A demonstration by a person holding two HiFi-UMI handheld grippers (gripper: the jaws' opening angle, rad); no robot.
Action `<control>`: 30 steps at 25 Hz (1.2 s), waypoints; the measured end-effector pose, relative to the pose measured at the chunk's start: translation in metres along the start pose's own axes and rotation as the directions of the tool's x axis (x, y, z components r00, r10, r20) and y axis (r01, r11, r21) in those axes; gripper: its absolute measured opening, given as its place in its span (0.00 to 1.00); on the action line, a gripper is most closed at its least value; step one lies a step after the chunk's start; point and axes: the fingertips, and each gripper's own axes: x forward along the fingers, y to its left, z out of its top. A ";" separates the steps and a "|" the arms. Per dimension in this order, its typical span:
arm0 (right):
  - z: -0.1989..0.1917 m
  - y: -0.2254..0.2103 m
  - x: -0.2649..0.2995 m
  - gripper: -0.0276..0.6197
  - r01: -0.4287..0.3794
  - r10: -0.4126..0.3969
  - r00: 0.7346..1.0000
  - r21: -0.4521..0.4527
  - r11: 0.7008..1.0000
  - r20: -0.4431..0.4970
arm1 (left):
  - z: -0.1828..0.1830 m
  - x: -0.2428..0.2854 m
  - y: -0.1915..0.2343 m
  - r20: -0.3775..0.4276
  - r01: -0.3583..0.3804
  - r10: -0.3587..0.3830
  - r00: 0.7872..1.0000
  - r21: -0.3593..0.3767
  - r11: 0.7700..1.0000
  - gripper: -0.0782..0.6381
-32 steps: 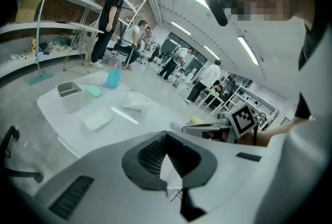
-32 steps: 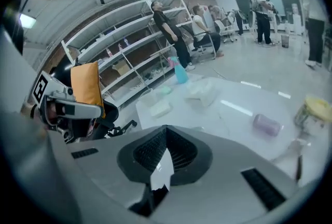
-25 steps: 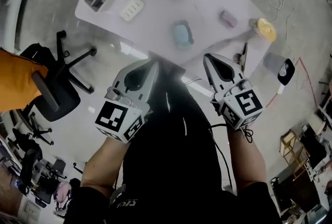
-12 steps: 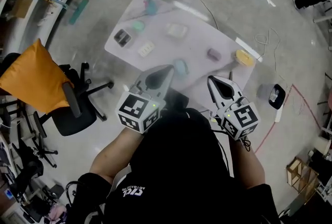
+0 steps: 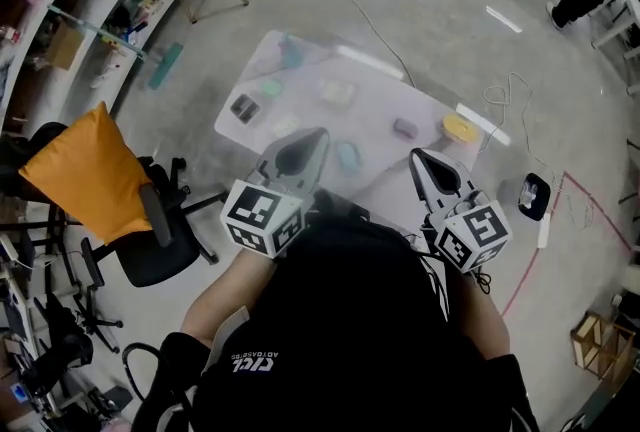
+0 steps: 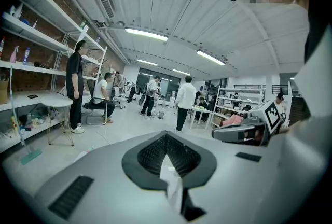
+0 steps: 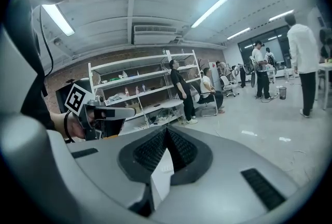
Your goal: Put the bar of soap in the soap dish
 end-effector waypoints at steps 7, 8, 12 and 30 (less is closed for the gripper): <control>0.012 -0.012 -0.026 0.07 0.037 -0.041 0.997 0.059 0.998 0.061 | 0.012 -0.008 0.004 0.008 -0.040 0.040 0.999 0.030 0.999 0.12; 0.014 -0.013 -0.029 0.07 0.040 -0.044 0.997 0.059 0.997 0.069 | 0.014 -0.009 0.004 0.012 -0.042 0.042 0.999 0.033 0.999 0.12; 0.021 -0.018 -0.033 0.07 0.046 -0.051 0.994 0.057 0.997 0.092 | 0.021 -0.011 0.001 0.022 -0.038 0.037 0.999 0.042 0.998 0.12; -0.006 -0.024 -0.040 0.07 0.058 -0.068 0.996 0.158 0.986 0.056 | 0.016 -0.010 -0.010 -0.008 -0.011 0.011 1.000 0.034 0.999 0.12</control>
